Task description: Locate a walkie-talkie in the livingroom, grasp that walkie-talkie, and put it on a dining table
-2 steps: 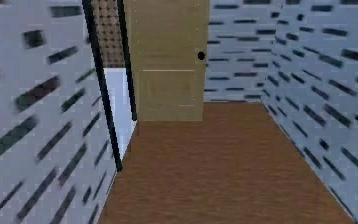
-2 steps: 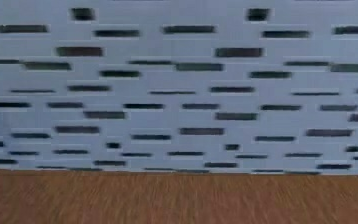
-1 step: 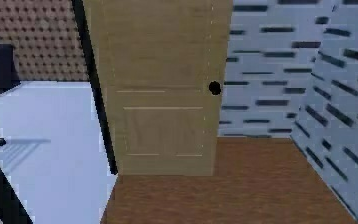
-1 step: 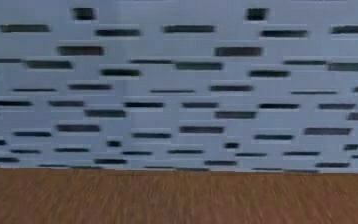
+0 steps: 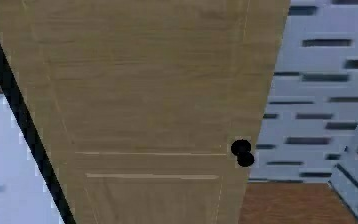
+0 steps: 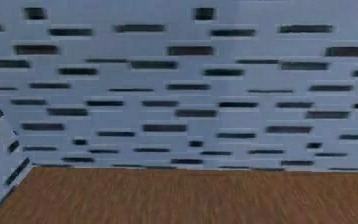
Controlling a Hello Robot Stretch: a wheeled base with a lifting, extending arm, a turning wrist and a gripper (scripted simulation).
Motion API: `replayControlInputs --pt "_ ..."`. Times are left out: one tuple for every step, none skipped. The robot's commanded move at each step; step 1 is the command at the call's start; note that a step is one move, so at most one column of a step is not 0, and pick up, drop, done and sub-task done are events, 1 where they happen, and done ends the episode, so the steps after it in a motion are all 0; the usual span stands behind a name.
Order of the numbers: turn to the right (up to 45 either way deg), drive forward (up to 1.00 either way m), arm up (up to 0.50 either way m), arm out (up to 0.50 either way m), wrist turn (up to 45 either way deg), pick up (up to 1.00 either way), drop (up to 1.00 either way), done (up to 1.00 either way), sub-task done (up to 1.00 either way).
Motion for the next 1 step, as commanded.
replayControlInputs --pt "-45.0 0.0 0.0 0.0 0.0 0.0 0.0 0.0 0.0"
